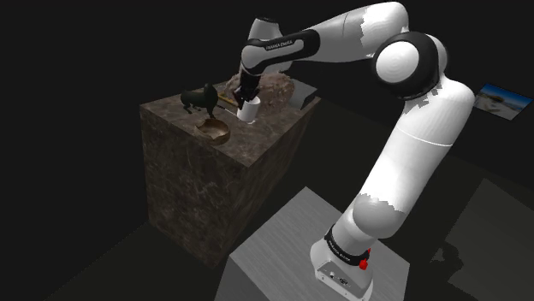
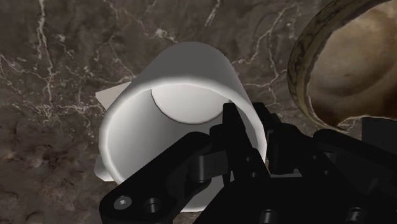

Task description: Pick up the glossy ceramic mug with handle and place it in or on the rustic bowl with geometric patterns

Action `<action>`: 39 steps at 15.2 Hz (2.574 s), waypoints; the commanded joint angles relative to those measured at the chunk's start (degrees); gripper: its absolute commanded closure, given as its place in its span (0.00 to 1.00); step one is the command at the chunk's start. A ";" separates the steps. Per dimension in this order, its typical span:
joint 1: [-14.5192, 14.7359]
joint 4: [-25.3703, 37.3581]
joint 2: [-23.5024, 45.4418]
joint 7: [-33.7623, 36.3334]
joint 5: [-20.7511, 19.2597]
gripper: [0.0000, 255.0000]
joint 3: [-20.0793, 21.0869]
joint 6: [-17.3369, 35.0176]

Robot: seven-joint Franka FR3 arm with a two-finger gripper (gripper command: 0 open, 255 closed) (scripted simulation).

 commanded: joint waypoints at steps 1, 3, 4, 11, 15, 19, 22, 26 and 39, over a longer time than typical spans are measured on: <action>0.06 0.91 -0.62 0.02 -0.05 1.00 0.02 -1.54; 0.08 1.88 -1.09 -0.04 -0.07 1.00 0.03 -2.98; 0.09 2.39 -1.31 -0.07 -0.08 1.00 0.03 -3.70; 0.15 6.32 -2.52 -0.31 -0.08 1.00 0.05 -8.83; 0.17 8.87 -2.95 -0.46 -0.06 1.00 0.06 -11.80; 2.28 10.97 -2.43 3.45 -0.74 1.00 1.74 -13.66; 4.37 13.42 -1.37 7.26 -1.36 1.00 3.38 -15.35; 7.47 18.29 1.13 12.63 -2.24 1.00 5.65 -18.23; 7.41 9.60 2.12 13.57 -2.62 1.00 5.55 -8.58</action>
